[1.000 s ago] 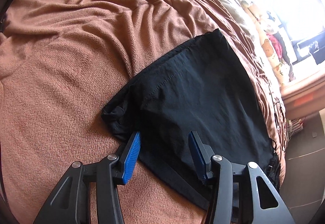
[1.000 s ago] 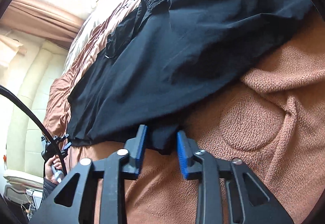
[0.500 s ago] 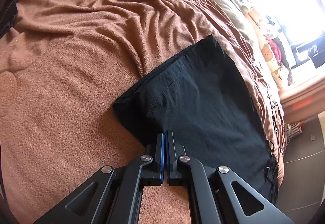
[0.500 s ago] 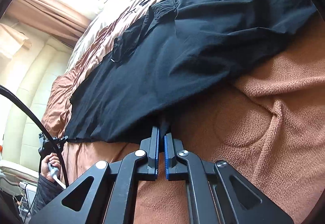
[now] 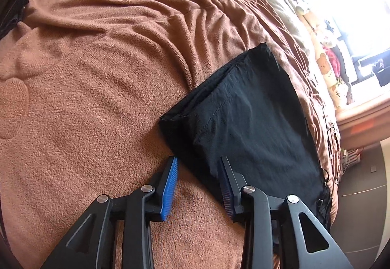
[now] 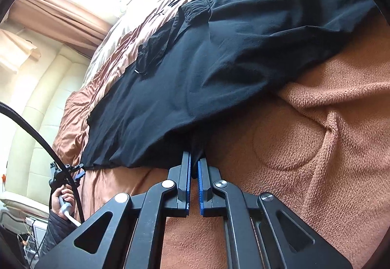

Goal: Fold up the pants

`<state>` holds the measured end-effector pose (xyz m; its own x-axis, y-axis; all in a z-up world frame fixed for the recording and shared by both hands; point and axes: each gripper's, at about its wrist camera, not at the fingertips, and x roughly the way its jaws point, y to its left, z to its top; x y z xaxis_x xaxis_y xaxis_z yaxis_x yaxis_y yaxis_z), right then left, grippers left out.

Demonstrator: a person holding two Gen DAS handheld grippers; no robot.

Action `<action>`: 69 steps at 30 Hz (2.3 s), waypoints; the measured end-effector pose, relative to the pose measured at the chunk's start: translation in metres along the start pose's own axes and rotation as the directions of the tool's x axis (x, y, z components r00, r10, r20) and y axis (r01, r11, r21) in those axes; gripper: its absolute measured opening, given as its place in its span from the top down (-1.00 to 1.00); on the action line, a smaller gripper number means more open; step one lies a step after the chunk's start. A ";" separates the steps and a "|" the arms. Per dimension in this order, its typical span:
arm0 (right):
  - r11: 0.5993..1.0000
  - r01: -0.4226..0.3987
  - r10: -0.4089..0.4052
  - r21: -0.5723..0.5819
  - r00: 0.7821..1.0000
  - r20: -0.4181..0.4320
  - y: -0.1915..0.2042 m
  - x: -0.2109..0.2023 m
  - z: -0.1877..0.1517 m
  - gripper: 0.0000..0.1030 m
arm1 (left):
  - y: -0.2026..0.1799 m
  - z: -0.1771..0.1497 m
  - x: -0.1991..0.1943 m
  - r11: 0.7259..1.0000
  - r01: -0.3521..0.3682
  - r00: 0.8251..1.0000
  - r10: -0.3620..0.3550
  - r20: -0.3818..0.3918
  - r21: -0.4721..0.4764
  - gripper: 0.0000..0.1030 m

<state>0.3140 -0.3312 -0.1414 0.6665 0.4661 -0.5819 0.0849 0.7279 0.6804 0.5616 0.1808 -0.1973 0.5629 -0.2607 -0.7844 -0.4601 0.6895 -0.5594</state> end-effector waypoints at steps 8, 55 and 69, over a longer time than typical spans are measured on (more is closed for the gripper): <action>0.995 -0.042 0.045 0.090 0.998 -0.034 -0.020 0.012 0.002 0.93 | -0.004 0.005 0.007 1.000 0.005 1.000 -0.004 0.022 -0.010 0.10; 0.987 -0.136 0.135 0.080 0.991 0.015 -0.013 -0.023 -0.034 0.99 | 0.035 -0.018 -0.093 0.996 0.079 0.987 -0.083 0.141 0.034 0.96; 0.990 -0.140 0.141 0.033 0.990 -0.008 0.013 -0.028 -0.061 0.99 | 0.097 -0.045 -0.149 0.996 0.091 0.980 -0.086 0.180 -0.017 0.96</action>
<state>0.2513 -0.3041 -0.1434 0.6658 0.5678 -0.4840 0.0153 0.6382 0.7697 0.4025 0.2564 -0.1469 0.7147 -0.1935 -0.6722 -0.4186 0.6516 -0.6326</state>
